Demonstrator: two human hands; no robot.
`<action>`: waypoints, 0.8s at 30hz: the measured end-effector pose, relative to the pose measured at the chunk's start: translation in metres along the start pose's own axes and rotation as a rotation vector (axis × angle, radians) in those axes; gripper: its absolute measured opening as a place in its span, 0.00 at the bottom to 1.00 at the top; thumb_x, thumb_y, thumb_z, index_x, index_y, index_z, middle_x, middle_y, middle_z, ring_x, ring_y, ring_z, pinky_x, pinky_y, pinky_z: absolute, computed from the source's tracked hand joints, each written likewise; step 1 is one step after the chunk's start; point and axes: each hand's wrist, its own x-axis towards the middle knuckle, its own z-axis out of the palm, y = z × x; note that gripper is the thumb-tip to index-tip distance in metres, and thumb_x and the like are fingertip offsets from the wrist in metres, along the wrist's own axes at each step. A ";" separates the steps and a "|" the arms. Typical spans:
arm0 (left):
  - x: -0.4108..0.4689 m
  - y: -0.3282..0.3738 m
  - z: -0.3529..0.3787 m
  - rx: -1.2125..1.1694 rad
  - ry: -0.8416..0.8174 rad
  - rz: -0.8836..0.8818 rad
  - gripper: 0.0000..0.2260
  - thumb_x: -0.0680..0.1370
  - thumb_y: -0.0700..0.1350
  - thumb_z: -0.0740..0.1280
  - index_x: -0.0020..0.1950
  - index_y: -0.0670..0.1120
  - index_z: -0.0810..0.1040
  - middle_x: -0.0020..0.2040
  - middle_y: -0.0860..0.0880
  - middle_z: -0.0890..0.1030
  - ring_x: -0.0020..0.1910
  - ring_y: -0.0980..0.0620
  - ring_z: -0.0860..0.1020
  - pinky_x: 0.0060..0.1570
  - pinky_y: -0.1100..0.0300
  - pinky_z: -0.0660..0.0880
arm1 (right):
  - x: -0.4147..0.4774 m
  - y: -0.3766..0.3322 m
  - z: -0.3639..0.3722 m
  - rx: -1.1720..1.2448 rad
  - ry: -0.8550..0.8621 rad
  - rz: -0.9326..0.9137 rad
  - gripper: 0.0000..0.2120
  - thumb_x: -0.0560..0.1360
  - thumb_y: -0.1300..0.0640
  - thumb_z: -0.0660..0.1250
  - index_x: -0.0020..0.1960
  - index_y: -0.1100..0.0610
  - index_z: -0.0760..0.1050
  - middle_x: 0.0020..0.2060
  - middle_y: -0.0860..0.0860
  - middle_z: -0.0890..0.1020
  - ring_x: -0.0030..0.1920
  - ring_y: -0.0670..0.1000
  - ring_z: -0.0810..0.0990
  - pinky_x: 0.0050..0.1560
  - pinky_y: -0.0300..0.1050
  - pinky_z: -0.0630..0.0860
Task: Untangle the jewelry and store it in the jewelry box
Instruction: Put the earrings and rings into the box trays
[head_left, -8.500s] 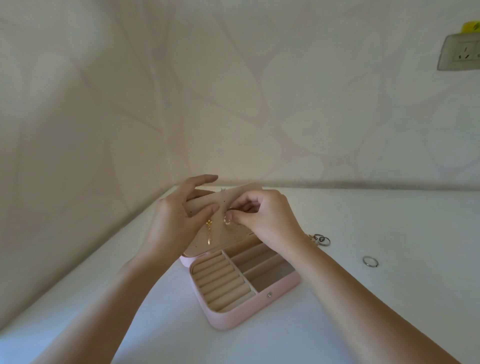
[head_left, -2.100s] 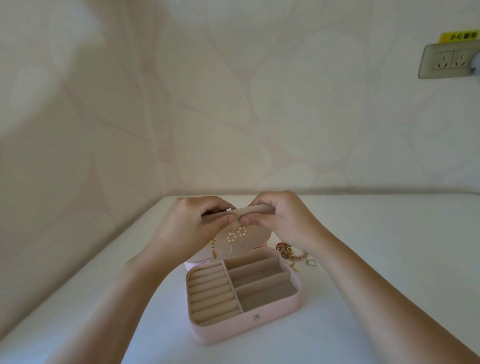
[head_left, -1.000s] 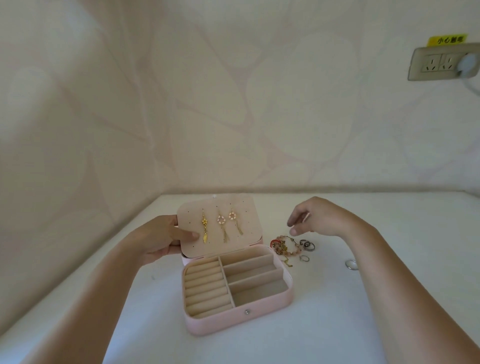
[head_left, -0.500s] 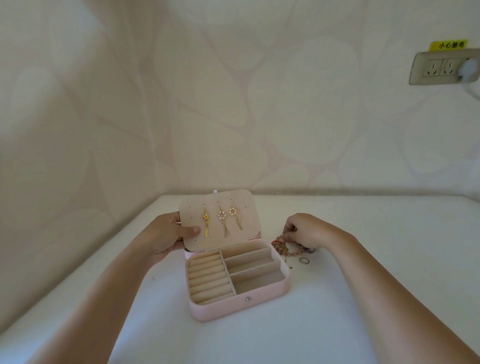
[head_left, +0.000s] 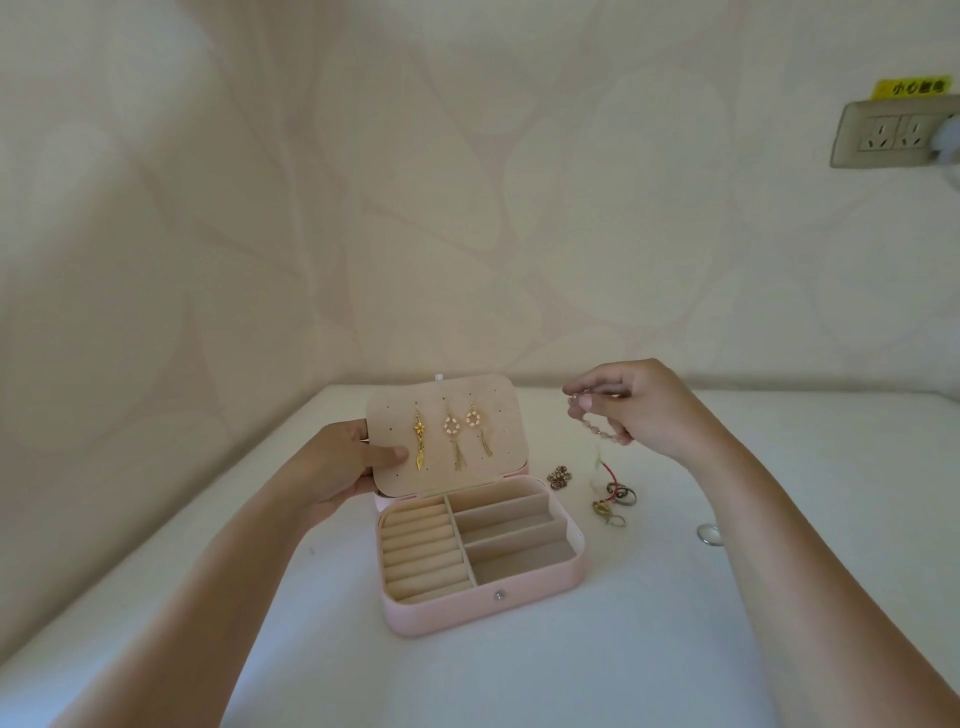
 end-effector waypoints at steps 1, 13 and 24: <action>0.000 0.000 0.000 -0.002 -0.005 -0.003 0.11 0.75 0.31 0.65 0.56 0.39 0.78 0.50 0.43 0.84 0.46 0.47 0.84 0.38 0.59 0.81 | 0.001 0.001 -0.001 -0.032 0.011 0.002 0.07 0.76 0.65 0.65 0.48 0.57 0.81 0.38 0.51 0.85 0.24 0.43 0.69 0.26 0.32 0.68; -0.002 -0.001 0.002 0.008 0.010 -0.018 0.10 0.75 0.31 0.65 0.54 0.39 0.79 0.49 0.43 0.84 0.46 0.47 0.84 0.40 0.59 0.81 | 0.003 -0.008 0.027 0.179 -0.133 -0.204 0.05 0.77 0.67 0.64 0.48 0.58 0.76 0.38 0.53 0.85 0.36 0.50 0.82 0.41 0.39 0.77; -0.001 -0.002 0.001 0.000 -0.004 -0.034 0.08 0.76 0.33 0.65 0.54 0.38 0.79 0.50 0.43 0.84 0.48 0.47 0.83 0.41 0.59 0.81 | -0.003 -0.002 0.091 0.169 -0.407 -0.161 0.06 0.77 0.66 0.64 0.47 0.58 0.77 0.39 0.51 0.85 0.38 0.47 0.82 0.43 0.40 0.78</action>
